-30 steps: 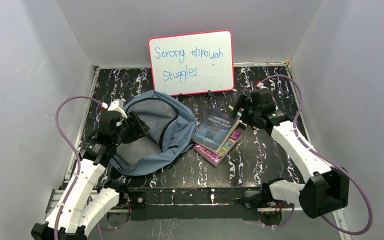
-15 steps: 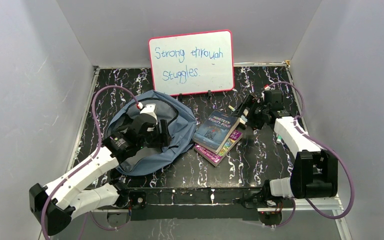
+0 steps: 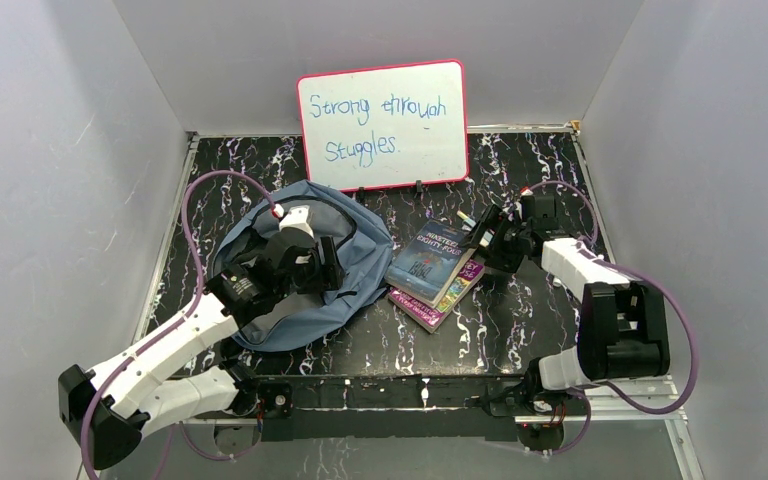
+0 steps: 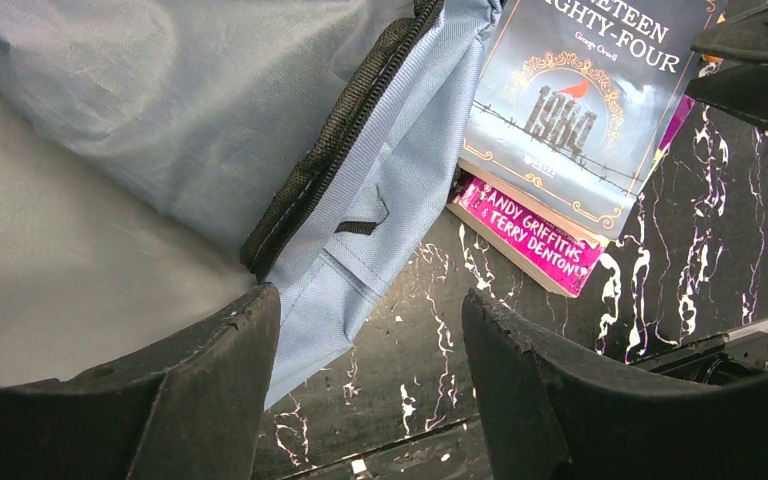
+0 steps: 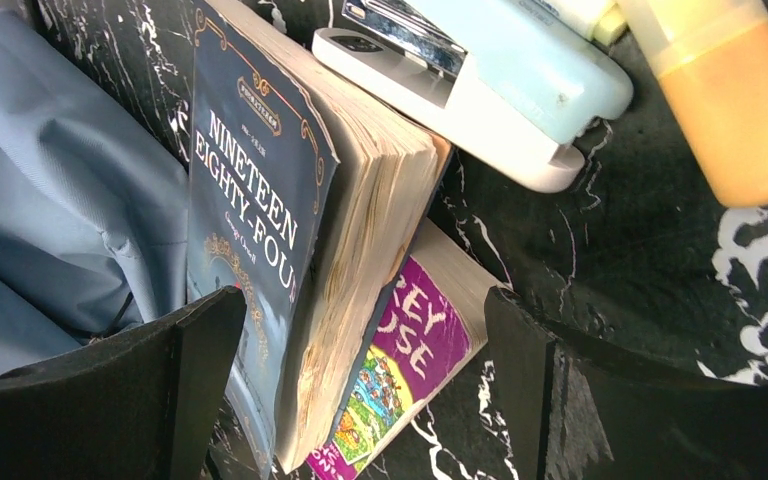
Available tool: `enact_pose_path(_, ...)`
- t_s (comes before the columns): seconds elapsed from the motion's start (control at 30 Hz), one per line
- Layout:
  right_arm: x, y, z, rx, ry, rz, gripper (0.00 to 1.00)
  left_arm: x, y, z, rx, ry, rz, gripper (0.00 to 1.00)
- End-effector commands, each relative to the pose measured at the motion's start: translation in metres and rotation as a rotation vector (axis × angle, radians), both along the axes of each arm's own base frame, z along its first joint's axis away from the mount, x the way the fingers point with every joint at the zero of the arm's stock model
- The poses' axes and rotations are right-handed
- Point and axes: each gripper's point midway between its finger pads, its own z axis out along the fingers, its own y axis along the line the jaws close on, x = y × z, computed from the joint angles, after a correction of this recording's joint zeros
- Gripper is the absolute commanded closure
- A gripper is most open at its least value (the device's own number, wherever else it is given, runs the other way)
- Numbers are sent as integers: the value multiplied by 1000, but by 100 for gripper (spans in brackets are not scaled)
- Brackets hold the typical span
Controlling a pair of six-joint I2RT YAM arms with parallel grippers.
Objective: Pack the student bag
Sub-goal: Pick up the book from the center of the board.
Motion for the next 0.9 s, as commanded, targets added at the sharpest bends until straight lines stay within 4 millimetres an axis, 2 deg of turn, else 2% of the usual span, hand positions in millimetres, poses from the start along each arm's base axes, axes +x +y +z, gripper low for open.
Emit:
enact_pose_path(0.0,19,7,9,40,-110,27,1,5,-1,15,-31,-44,21,35)
enact_pose_path(0.17,28,13,9,68,-137,60,2,3,-1,17,-46,-48,20,35)
enact_pose_path(0.43,26,14,-10,78,-68,50,9,-1,1,18,-61,-47,26,35)
enact_pose_path(0.57,30,18,-12,103,-86,57,14,-2,2,19,-65,-45,28,35)
enact_pose_path(0.67,34,21,-11,121,-105,67,21,-4,1,18,-75,-39,27,35)
enact_pose_path(0.87,41,32,5,183,-204,125,47,-6,-1,16,-91,-24,26,35)
